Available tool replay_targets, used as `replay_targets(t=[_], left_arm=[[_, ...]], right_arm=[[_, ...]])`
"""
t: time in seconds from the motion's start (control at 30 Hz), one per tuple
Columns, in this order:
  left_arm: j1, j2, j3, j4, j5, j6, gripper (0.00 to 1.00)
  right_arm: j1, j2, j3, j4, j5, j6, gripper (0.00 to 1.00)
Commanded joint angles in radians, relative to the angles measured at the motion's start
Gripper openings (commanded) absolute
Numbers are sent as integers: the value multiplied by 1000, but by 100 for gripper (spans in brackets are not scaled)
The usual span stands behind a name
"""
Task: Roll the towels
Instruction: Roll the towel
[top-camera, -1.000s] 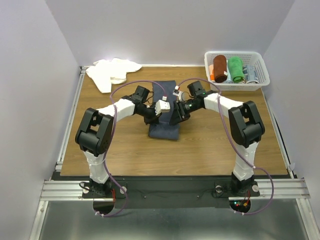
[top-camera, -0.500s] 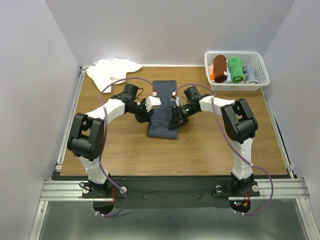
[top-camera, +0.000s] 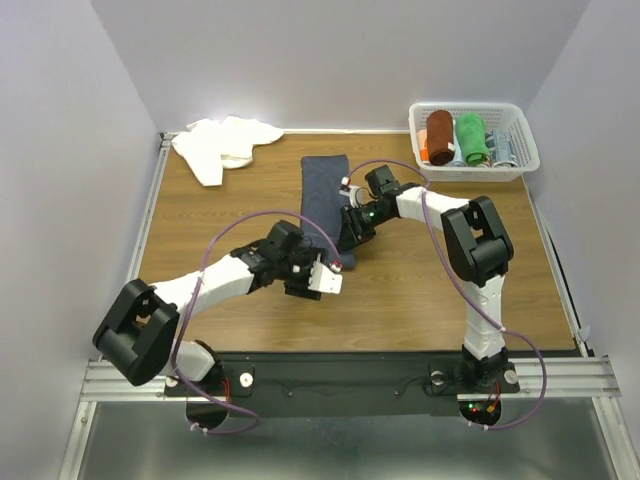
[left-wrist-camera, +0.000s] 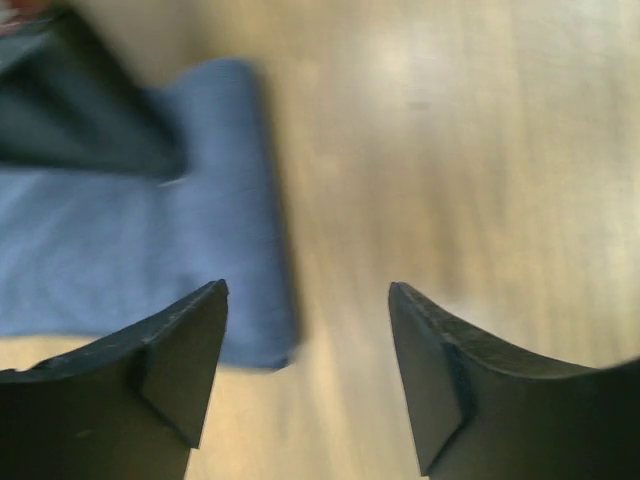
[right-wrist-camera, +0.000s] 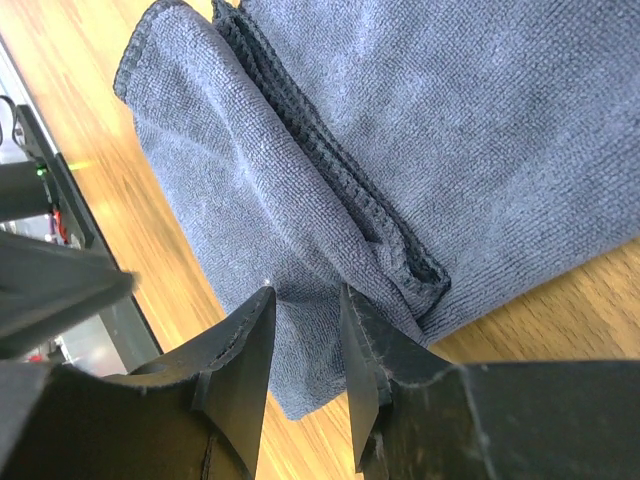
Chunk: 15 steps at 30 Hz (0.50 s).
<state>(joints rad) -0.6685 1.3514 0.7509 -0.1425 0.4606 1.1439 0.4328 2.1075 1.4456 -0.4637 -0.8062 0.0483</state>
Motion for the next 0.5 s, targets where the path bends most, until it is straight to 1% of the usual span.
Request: replay_targets(t=[0.0, 0.07, 0.2, 0.33, 0.4, 0.47], left_arm=[[-40, 29, -42, 188, -95, 24, 73], [-51, 64, -51, 263, -141, 8, 72], [-51, 80, -74, 355, -168, 8, 73], [-59, 104, -91, 388, -171, 33, 74], [-57, 144, -93, 394, -178, 39, 72], [-59, 185, -96, 394, -181, 62, 67]], right_arm=[[-2, 36, 30, 11, 79, -39, 39], [0, 37, 26, 10, 82, -39, 39], [0, 45, 19, 2, 78, -73, 39], [-2, 60, 27, -3, 76, -79, 38], [0, 66, 29, -4, 75, -79, 38], [0, 66, 35, -7, 84, -79, 36]])
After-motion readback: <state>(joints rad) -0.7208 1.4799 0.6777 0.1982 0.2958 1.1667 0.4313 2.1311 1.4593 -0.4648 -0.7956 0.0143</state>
